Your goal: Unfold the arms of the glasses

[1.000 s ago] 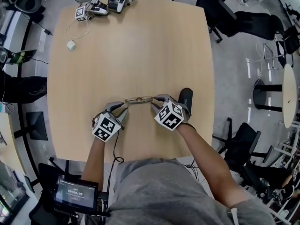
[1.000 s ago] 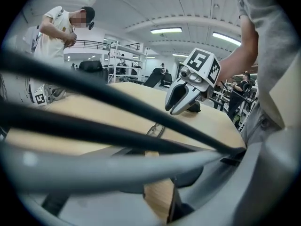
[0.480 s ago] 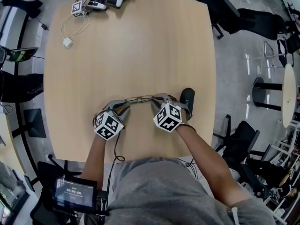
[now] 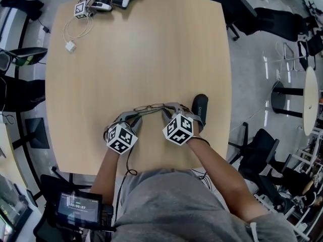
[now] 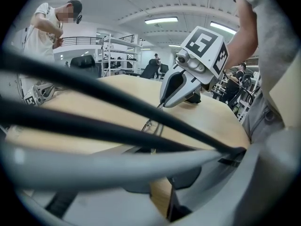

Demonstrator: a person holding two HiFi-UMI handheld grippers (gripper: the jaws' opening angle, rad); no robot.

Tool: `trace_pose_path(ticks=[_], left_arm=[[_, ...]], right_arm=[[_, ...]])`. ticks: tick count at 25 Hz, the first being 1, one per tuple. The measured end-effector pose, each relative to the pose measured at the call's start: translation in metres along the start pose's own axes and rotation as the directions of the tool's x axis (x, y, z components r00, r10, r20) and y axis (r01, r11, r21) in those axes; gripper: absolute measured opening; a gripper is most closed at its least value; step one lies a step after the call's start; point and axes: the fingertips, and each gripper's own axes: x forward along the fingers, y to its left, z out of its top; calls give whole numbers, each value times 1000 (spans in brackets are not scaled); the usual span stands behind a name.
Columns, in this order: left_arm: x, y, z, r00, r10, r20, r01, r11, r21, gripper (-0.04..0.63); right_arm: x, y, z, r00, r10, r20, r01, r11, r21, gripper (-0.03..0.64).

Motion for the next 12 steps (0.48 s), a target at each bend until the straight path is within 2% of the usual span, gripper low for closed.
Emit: trace_pose_path(ticks=[6,12], left_arm=[[0,-11,-2,999,29,-15,-30,999,-26,28],[-4,-15,-5,999,44,-13,-44,998,-51,26]], right_arm=[[-6,5,-2,1000,-22,4,21,1000,3,38],[-13,20,-10,1000,13,-9,-13,1000,-3,29]])
